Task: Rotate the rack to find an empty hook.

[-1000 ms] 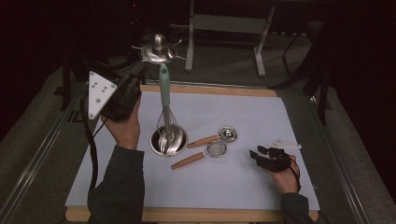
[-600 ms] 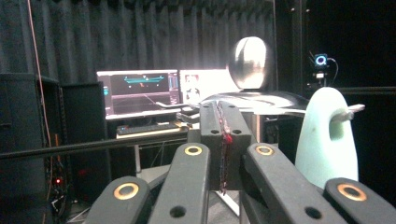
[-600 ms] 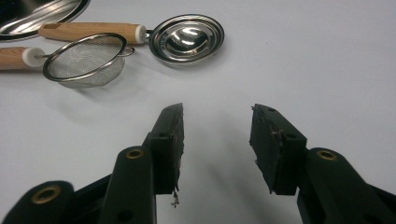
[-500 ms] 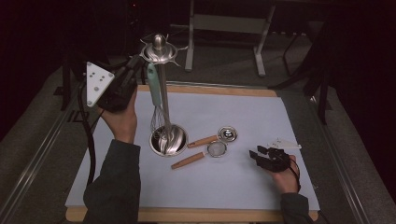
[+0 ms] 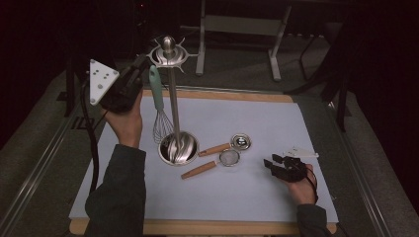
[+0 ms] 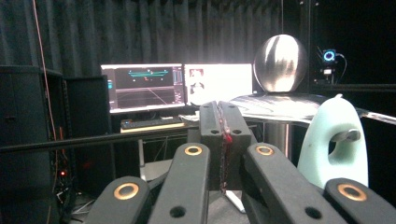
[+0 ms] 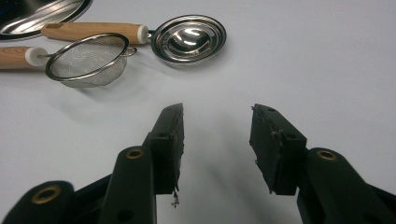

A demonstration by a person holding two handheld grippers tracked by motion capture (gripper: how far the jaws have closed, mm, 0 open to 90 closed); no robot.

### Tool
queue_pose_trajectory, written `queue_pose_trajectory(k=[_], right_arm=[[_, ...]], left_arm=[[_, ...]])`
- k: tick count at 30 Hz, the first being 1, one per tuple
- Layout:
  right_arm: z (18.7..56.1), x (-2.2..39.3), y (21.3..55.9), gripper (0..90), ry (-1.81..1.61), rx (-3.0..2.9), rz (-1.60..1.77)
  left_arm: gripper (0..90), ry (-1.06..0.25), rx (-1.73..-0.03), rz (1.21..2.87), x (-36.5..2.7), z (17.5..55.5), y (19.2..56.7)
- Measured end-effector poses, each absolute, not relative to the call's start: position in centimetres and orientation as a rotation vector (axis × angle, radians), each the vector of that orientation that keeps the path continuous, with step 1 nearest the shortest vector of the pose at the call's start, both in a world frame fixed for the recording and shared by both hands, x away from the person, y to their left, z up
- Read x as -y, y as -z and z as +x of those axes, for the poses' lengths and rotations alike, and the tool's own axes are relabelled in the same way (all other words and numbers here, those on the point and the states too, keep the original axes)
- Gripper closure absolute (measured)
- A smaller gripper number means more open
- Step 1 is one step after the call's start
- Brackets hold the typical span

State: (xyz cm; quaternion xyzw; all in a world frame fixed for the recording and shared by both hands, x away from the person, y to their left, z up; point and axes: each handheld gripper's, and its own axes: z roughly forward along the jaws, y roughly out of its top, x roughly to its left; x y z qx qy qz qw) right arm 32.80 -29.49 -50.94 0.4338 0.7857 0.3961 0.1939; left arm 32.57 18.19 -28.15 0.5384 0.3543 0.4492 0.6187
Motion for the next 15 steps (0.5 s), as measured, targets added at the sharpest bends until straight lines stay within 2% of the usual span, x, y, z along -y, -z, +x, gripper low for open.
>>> queue_pose_trajectory(k=[15], right_arm=[[32.85,29.65,51.02,54.6,-1.111,-2.205,1.227]], left_arm=[[89.7,-1.025,-0.809,1.315,-19.16,32.18,28.52]])
